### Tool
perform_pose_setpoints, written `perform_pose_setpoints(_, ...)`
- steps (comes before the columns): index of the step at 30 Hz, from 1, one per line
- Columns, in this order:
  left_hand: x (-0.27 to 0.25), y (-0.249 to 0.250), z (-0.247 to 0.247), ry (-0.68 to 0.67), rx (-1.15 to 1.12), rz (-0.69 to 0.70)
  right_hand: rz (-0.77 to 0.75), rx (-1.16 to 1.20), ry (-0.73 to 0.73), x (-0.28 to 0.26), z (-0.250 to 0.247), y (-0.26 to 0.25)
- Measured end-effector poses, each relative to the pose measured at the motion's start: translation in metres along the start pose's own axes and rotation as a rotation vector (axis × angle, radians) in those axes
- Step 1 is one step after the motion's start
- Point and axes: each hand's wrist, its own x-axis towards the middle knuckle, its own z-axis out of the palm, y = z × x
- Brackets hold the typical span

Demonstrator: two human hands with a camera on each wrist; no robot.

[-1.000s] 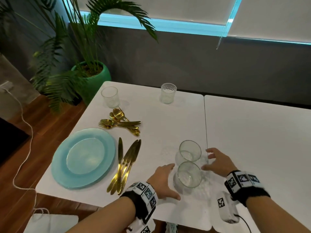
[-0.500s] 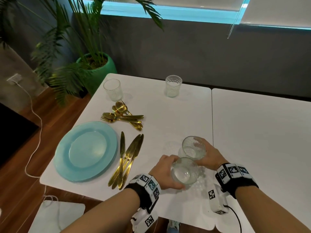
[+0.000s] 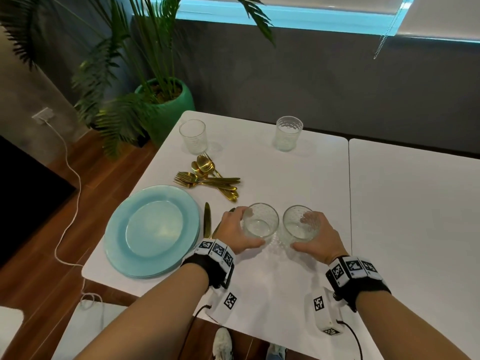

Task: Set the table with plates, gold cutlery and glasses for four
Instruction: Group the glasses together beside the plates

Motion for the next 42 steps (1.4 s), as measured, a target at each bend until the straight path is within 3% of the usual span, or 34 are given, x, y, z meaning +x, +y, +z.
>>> perform_pose_setpoints(11,0.015,0.008,-0.009,0.017,-0.033,-0.038,-0.002,0.085,0.031,-0.004,0.016,-0.008)
perform_pose_setpoints(20,0.016,0.015,-0.038,-0.099,0.063,-0.078,0.015,-0.166,-0.244,0.016,-0.023,-0.009)
perform_pose_setpoints(23,0.029,0.021,-0.068,-0.023,0.103,-0.066,0.040,-0.172,-0.194,0.042,-0.051,-0.022)
perform_pose_setpoints(25,0.046,0.025,-0.088,0.111,0.074,-0.088,0.054,-0.147,-0.103,0.065,-0.067,-0.038)
perform_pose_setpoints(28,0.077,0.032,-0.115,0.325,-0.040,-0.199,0.052,-0.122,0.000,0.101,-0.083,-0.066)
perform_pose_setpoints(32,0.115,0.033,-0.138,0.511,-0.213,-0.372,0.075,-0.125,0.017,0.142,-0.087,-0.094)
perform_pose_setpoints(38,0.162,0.015,-0.150,0.647,-0.241,-0.538,0.081,-0.101,0.032,0.192,-0.071,-0.108)
perform_pose_setpoints(42,0.189,0.004,-0.153,0.641,-0.261,-0.542,0.081,-0.083,0.070,0.220,-0.058,-0.108)
